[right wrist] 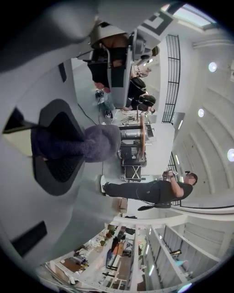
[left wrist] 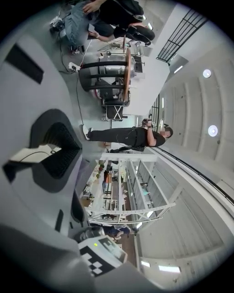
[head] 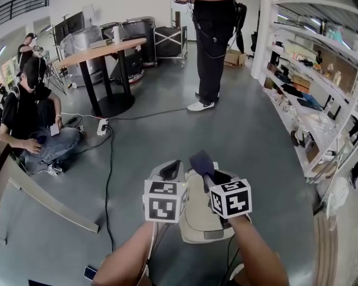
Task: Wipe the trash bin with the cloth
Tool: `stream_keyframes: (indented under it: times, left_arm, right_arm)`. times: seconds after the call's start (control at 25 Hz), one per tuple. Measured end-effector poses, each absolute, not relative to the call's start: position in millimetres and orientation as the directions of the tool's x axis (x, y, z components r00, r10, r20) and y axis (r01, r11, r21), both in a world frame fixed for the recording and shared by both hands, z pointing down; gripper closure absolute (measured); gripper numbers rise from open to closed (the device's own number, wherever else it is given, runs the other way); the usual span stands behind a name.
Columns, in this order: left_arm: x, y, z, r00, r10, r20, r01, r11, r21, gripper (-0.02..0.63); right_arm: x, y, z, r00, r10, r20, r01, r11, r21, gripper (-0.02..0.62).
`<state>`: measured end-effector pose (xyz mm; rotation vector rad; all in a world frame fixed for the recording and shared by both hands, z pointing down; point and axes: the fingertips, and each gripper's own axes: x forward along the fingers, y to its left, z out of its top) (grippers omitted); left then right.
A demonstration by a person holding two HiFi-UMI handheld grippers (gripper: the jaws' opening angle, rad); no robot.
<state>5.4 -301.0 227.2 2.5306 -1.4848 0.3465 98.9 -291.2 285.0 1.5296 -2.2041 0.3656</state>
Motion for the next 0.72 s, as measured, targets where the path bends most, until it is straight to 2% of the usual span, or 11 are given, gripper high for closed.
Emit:
stream_keyframes:
  times: [0.36, 0.56, 0.72]
  left_arm:
    - [-21.6, -319.2, 255.5, 0.449, -0.830, 0.332, -0.891, -0.446, 0.089, 0.606]
    - [-29.7, -325.6, 244.0, 0.437, -0.848, 0.302, -0.897, -0.434, 0.079, 0.606]
    - [-23.3, -321.2, 245.9, 0.477, -0.828, 0.295, -0.878, -0.465, 0.117, 0.606]
  right_arm:
    - [74.5, -338.5, 334.3, -0.217, -0.690, 0.690, -0.893, 0.425, 0.145, 0.503]
    - [68.7, -345.1, 352.9, -0.162, -0.634, 0.756, -0.871, 0.452, 0.193, 0.503]
    - [67.9, -348.6, 358.7, -0.151, -0.602, 0.784, -0.860, 0.471, 0.196, 0.503]
